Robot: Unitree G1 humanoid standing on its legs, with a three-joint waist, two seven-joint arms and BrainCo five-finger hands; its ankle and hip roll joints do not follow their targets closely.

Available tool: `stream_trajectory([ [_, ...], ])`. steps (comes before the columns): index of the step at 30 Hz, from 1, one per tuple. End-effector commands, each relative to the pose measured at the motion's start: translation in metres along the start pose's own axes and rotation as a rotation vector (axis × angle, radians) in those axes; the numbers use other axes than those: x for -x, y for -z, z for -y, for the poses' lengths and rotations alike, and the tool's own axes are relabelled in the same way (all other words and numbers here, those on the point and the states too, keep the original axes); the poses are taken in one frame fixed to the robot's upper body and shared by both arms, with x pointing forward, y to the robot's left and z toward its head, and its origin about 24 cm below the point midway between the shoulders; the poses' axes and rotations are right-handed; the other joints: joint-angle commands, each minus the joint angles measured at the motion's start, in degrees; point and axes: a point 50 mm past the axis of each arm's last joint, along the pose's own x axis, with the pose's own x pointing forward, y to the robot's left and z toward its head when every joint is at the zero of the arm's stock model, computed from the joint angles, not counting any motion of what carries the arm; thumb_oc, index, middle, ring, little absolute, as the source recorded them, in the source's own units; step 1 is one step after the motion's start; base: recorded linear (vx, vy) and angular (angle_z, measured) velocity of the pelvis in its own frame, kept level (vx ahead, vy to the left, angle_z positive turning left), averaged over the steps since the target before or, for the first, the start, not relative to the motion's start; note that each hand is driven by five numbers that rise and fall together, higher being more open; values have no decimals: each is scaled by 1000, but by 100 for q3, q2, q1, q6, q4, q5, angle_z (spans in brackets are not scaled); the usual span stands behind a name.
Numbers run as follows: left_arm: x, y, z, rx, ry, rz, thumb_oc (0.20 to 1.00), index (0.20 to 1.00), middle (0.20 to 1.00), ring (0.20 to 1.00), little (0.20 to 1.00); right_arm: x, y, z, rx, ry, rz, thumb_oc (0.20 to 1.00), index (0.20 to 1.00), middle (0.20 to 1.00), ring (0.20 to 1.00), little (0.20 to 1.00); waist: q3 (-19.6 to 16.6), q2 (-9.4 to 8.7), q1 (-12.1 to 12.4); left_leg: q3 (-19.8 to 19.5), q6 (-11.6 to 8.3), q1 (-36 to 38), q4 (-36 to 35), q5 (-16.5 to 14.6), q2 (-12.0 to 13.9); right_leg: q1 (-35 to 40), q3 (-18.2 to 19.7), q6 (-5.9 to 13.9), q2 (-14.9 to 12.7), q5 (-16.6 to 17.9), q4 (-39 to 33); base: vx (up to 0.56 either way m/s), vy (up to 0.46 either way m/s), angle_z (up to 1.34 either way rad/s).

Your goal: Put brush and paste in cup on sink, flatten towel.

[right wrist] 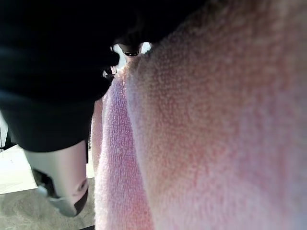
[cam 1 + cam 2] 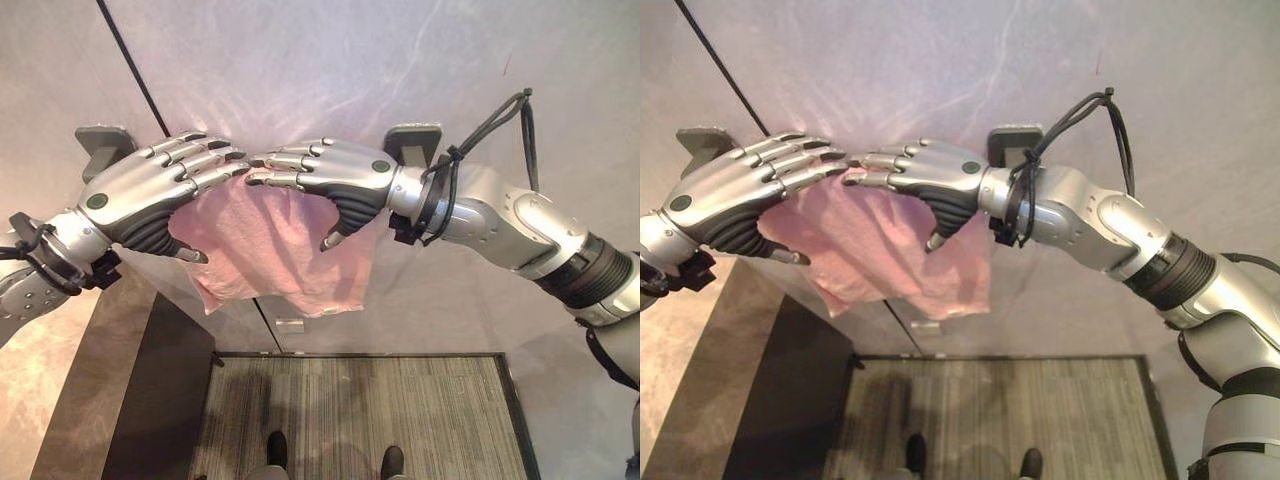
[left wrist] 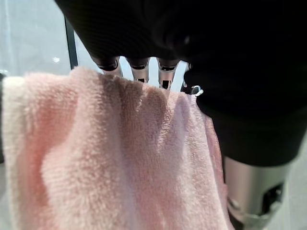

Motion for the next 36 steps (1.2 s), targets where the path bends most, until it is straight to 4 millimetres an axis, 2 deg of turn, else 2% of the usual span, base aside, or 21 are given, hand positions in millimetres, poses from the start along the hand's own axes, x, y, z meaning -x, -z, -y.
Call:
stream_trajectory([
  [1, 10, -3, 26, -42, 204, 14, 1000, 1000, 1000, 1000, 1000, 6, 5, 7, 60, 6, -26, 1000, 1000, 1000, 1000, 1000, 31, -165, -37, 167, -82, 66, 19, 74, 159, 151, 48, 401, -433, 389, -9, 0, 0, 0],
  [7, 18, -3, 29, -43, 254, 2, 1000, 1000, 1000, 1000, 1000, 13, 7, 2, 35, 2, -46, 1000, 1000, 1000, 1000, 1000, -18, -106, -38, 210, -86, 130, 19, 51, 171, 177, 79, 407, -430, 368, -9, 6, 0, -3],
  [17, 37, 7, 37, -30, 301, -94, 1000, 1000, 1000, 1000, 1000, 41, 34, -22, -22, -68, -212, 1000, 1000, 1000, 1000, 1000, -58, -65, -82, 282, -114, 213, 19, 30, 208, 196, 93, 412, -404, 340, -9, 2, -9, -6],
  [36, 62, 18, 63, 29, 372, -214, 1000, 1000, 1000, 1000, 1000, 73, 49, -28, -75, -26, -333, 1000, 1000, 1000, 1000, 1000, -88, -88, -109, 321, -122, 265, 19, 19, 236, 213, 108, 413, -369, 307, -9, 0, 0, 0],
])
